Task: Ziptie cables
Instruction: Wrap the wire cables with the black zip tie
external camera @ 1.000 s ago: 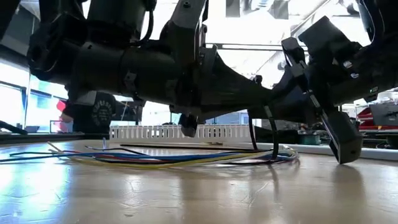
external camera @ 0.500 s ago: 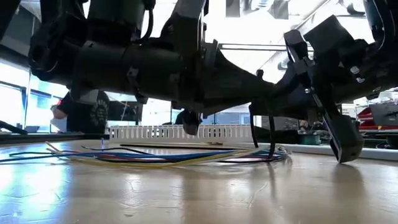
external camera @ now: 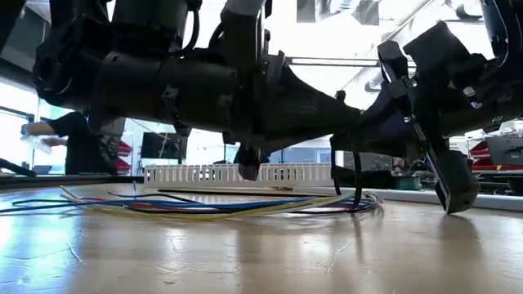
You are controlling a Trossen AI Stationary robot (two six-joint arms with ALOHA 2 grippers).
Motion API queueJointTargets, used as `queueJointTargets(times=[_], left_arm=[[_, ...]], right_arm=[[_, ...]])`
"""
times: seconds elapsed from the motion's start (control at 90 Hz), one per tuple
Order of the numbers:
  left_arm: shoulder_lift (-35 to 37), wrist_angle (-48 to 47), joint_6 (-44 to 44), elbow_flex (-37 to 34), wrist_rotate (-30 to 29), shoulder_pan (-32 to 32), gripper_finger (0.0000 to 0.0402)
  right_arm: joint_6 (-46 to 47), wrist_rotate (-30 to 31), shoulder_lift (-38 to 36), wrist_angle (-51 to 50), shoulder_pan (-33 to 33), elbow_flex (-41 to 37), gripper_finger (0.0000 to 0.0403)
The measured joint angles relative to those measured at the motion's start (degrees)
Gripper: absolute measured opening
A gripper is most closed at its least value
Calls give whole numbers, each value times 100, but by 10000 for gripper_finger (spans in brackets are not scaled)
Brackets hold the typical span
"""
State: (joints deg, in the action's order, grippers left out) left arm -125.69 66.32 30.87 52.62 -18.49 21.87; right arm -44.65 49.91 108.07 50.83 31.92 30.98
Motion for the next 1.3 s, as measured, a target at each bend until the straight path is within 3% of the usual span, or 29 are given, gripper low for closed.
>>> queueJointTargets(times=[0.144, 1.3], left_arm=[[2, -1, -44, 0, -3, -2, 0], [0, -4, 0, -2, -7, 7, 0]], right_arm=[[-433, -61, 3, 48, -3, 0, 0], [-734, -302, 11, 460, 143, 94, 0]])
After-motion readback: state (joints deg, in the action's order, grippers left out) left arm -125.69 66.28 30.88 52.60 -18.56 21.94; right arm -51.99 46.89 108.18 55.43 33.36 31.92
